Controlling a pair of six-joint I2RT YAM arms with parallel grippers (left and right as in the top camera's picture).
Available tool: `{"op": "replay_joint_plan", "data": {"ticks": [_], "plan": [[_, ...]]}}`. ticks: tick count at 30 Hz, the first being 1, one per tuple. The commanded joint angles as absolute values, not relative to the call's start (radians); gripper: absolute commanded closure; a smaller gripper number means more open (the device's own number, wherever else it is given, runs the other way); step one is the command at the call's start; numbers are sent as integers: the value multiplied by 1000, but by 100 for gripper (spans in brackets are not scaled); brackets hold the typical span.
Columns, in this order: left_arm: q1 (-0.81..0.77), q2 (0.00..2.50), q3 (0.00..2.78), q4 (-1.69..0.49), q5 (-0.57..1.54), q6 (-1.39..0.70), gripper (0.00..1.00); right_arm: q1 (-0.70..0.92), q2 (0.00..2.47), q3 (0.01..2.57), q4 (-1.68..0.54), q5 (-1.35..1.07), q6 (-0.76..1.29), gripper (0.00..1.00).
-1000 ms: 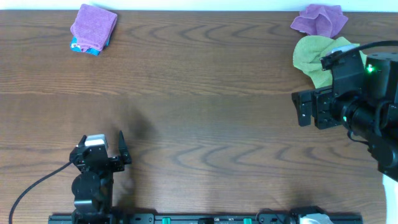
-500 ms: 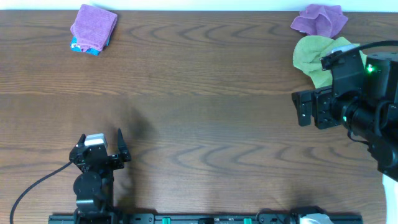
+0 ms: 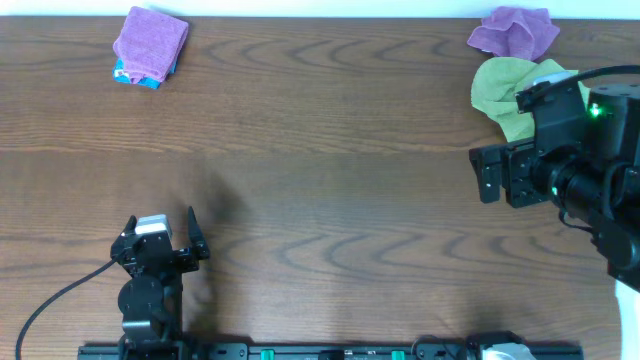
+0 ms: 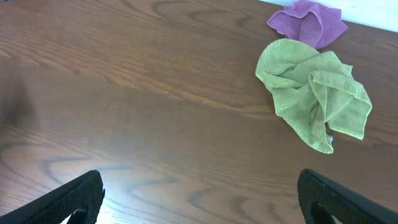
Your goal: Fold the cloth
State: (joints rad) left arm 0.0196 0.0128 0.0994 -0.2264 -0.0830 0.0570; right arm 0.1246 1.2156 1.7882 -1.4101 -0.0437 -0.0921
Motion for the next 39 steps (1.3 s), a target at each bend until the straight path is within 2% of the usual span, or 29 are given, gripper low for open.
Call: {"op": "replay_joint_plan", "data": {"ticks": [1, 30, 35, 39], "plan": [[26, 4, 70, -228, -104, 72, 5, 119, 1214, 1787, -1411, -32, -106, 1], [26, 4, 70, -228, -104, 72, 5, 119, 1213, 1787, -1406, -28, -107, 1], [26, 4, 70, -228, -104, 72, 5, 119, 1154, 1780, -1385, 3, -136, 1], [26, 4, 70, -228, -104, 72, 5, 119, 1030, 1713, -1280, -8, -136, 1]]}}
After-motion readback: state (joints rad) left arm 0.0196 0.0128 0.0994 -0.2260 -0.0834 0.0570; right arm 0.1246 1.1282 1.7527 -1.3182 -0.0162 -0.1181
